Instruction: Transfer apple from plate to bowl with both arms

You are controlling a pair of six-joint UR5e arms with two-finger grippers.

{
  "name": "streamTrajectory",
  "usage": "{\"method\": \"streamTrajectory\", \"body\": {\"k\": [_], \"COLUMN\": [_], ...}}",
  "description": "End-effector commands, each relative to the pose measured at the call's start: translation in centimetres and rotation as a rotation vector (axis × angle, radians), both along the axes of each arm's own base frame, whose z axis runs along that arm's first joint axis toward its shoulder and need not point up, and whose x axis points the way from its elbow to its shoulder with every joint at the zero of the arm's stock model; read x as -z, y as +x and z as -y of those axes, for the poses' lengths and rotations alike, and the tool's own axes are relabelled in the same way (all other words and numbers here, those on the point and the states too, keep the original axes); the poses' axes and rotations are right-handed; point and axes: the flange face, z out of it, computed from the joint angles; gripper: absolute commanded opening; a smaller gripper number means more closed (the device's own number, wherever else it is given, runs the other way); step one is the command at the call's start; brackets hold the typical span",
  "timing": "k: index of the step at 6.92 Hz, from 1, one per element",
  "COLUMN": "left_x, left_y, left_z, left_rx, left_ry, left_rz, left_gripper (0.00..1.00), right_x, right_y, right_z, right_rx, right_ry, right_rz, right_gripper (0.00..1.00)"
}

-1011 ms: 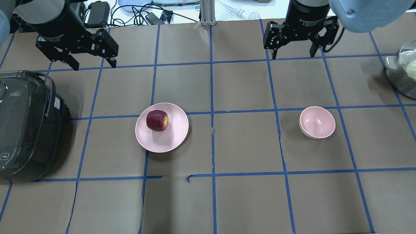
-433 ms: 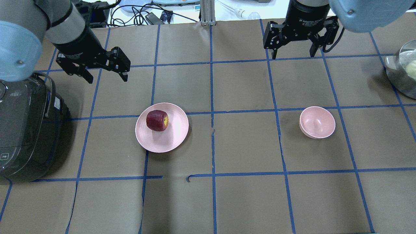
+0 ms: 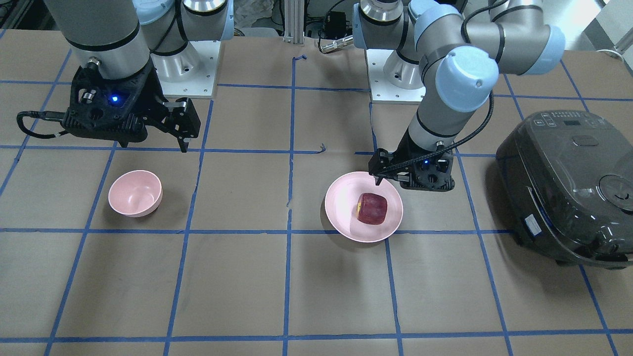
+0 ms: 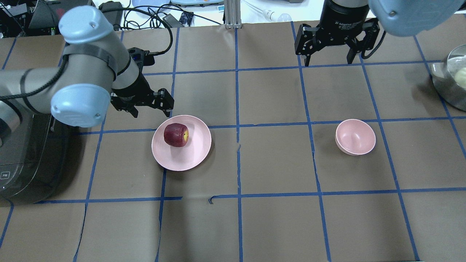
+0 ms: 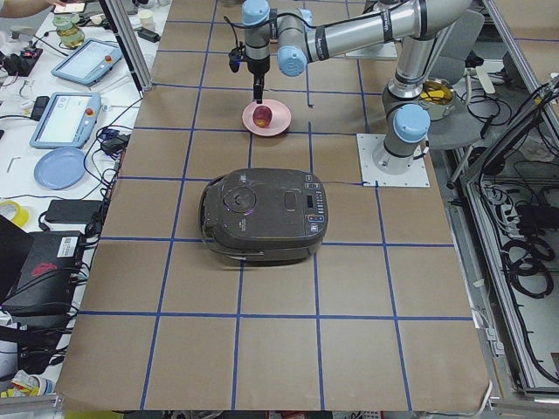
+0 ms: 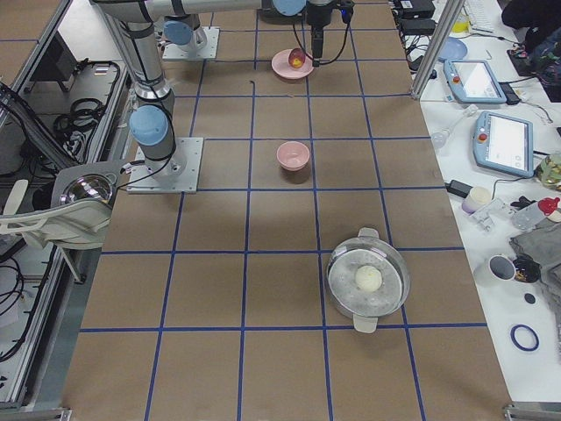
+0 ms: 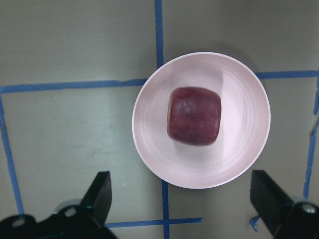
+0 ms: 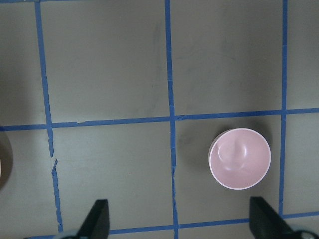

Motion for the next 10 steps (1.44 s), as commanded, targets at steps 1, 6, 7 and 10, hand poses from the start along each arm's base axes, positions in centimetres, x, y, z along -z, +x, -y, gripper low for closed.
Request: {"method": "streamTrajectory", "body": {"k": [1,6,7,10], "left_x": [5.7,11.5,11.2,5.1], "left_y": [-1.4,-2.2,-2.1,-3.0], "left_z": [-0.3,1.0,0.8,1.6], "left_rx": [-0.041,-0.052,-0.076,-0.068], "left_ry": [-0.001,-0.004,-0.009,-0.102], "left_rz": [-0.012,-0.012,-0.002,-0.031], "left_gripper": [1.00,0.01,0.00,0.00], "right_x": [0.0,0.0,-0.1,-0.1], "right_y": [0.0,0.0,-0.1,-0.2], "right_z": [0.0,0.0,0.1,0.1], "right_rx": [0.000,0.001,0.001,0.003], "right_ry": [0.000,-0.001,-0.003,-0.002], "right_rz": [0.000,0.003,0.002,0.000], "right_gripper": [1.00,1.00,1.00,1.00]}}
